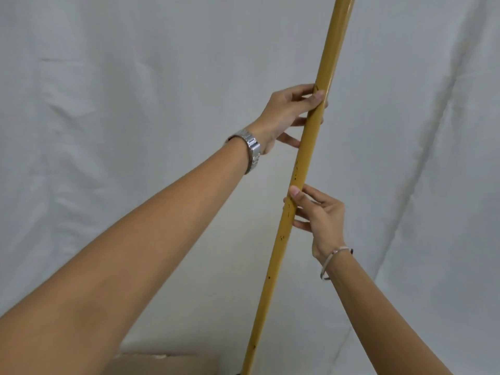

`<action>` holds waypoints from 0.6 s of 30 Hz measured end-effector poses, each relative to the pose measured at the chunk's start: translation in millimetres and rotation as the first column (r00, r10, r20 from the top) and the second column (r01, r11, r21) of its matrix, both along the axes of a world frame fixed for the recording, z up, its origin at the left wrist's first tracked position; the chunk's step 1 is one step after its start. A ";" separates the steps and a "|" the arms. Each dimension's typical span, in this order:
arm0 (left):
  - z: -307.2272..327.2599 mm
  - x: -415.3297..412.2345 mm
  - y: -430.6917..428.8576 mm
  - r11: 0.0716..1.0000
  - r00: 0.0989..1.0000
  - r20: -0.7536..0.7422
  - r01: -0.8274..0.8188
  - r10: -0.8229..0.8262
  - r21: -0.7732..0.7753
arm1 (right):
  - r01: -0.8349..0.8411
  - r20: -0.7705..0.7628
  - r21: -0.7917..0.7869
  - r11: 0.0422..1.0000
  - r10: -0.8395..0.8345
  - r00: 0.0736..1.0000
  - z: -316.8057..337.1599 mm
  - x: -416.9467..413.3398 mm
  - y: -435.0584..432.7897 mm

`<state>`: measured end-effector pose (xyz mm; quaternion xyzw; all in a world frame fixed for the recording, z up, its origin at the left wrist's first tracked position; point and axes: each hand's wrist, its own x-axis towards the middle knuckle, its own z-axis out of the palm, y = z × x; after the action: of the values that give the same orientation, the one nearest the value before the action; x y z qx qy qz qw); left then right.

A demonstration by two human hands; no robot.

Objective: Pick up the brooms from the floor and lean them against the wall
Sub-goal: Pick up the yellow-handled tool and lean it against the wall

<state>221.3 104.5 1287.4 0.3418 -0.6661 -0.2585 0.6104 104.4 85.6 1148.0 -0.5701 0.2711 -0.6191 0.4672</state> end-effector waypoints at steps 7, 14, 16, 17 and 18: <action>-8.9 146.1 7.4 0.999 0.997 0.051 -0.051 0.050 0.020 | -0.025 0.023 0.017 1.000 0.024 0.999 -13.3 150.1 -5.5; -30.4 269.9 -23.8 0.994 0.996 0.011 -0.085 0.084 0.067 | -0.061 0.028 0.072 0.996 0.059 0.998 -34.0 275.3 -38.3; -38.1 294.3 -33.9 0.992 0.995 -0.003 -0.102 0.103 0.076 | -0.073 0.021 0.086 0.994 0.072 0.997 -39.7 301.5 -48.8; -42.6 306.3 -39.0 0.990 0.993 -0.016 -0.114 0.116 0.081 | -0.077 0.016 0.095 0.993 0.076 0.997 -43.4 314.6 -53.3; -46.4 322.9 -45.9 0.989 0.991 -0.037 -0.127 0.131 0.081 | -0.085 0.004 0.097 0.992 0.085 0.996 -45.4 331.0 -61.2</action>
<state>544.2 58.6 1241.0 0.4023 -0.6187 -0.2518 0.6260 435.4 24.4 1102.7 -0.5579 0.2764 -0.5845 0.5204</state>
